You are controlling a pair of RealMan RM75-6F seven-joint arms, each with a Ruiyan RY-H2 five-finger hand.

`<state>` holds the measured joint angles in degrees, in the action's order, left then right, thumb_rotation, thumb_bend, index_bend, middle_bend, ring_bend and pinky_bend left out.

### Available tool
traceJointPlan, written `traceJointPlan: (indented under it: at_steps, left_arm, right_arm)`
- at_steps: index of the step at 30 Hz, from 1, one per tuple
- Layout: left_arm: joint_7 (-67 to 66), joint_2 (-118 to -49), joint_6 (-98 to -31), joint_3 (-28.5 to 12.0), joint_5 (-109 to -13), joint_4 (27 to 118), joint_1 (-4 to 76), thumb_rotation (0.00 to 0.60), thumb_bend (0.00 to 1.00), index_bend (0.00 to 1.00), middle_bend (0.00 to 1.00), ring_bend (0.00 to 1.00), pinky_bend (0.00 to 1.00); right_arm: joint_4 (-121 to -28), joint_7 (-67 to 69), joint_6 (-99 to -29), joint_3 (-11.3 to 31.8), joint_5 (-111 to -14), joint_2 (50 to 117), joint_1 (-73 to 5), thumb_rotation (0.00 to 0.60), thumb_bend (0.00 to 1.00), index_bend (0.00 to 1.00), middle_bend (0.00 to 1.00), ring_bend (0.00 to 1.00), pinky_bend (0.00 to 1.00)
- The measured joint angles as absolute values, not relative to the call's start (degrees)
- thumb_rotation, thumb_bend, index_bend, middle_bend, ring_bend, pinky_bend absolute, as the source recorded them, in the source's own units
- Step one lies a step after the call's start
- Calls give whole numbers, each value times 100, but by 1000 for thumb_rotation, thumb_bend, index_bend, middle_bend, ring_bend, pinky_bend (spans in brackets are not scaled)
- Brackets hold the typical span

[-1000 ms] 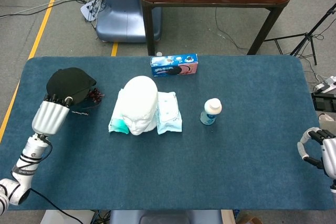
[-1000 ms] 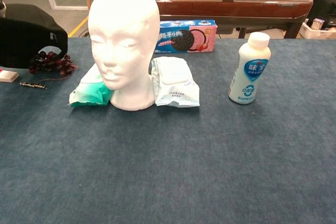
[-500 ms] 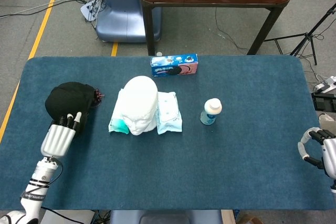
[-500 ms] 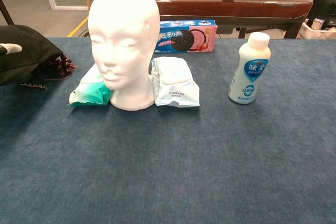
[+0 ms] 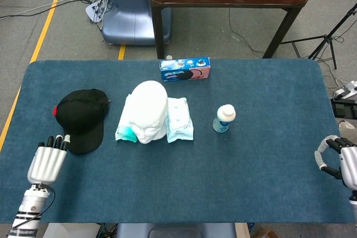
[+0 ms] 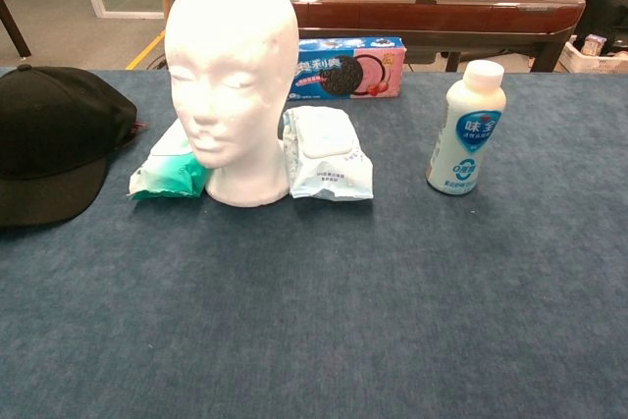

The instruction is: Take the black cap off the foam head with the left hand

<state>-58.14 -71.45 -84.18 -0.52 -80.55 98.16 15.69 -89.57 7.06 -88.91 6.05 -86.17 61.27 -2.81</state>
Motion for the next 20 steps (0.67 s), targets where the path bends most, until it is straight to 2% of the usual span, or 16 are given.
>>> traceJointPlan:
  at_steps: [5, 9, 12, 20]
  left_arm:
    - [-4679, -7293, -8914, -67, -8452, 9294, 1367, 600, 73, 426, 448, 372, 586]
    - [-3749, -7460, -9270, -88, -8561, 8835, 1094, 600, 257, 450, 488, 397, 586]
    - [-3524, -7593, -9433, -94, -8471, 8635, 850, 600, 280, 451, 492, 400, 586]
    - [-2968, -7601, -9339, -132, -8481, 8463, 788, 600, 281, 451, 496, 403, 586]
  right_arm:
    - [-8971, 602, -8847, 614, -8577, 6157, -304, 600, 408, 595, 482, 463, 638]
    - [-8978, 501, -8827, 627, -8536, 6192, -318, 600, 409, 595, 482, 463, 638]
    - [-8986, 403, -8810, 640, -8494, 6224, -328, 600, 409, 595, 482, 463, 638]
    - [-8991, 291, -8660, 662, -8390, 6254, -390, 600, 409, 595, 482, 463, 638]
